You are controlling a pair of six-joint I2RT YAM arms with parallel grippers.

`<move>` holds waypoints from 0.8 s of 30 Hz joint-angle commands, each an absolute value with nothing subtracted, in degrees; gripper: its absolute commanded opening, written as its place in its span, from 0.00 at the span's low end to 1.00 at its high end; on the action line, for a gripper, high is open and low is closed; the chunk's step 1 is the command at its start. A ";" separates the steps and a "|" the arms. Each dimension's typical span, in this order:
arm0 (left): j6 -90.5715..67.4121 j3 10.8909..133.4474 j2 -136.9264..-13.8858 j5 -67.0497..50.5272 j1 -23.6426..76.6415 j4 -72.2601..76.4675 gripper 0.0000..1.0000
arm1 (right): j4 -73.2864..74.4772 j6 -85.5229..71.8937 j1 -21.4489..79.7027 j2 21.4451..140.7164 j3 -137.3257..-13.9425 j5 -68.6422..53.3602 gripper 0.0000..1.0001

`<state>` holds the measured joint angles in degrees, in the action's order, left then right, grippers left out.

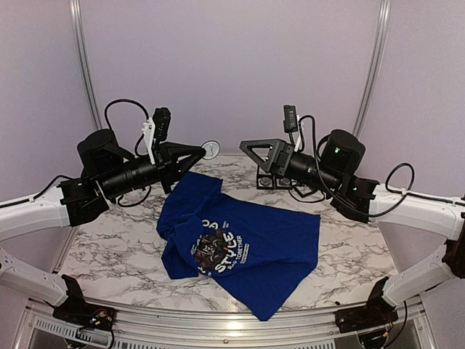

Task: Remove the brooch from the garment
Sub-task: Pass from the left arm to the right

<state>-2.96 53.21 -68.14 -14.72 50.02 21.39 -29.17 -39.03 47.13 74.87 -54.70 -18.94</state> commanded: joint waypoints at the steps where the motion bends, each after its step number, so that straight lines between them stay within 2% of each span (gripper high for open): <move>1: 15.64 55.19 -66.62 -8.48 50.27 14.50 0.00 | -24.01 -41.45 46.60 74.78 -59.38 -19.45 0.60; 13: 46.52 54.02 -67.25 9.43 56.54 19.63 0.00 | -16.22 -46.86 46.58 81.09 -69.58 -25.12 0.53; 19: 65.99 49.04 -69.00 19.83 61.33 30.96 0.00 | -12.56 -48.83 46.54 85.17 -74.43 -29.12 0.44; 24: 79.16 45.96 -72.07 26.50 63.32 41.56 0.00 | -11.06 -49.49 46.58 86.63 -75.74 -30.53 0.41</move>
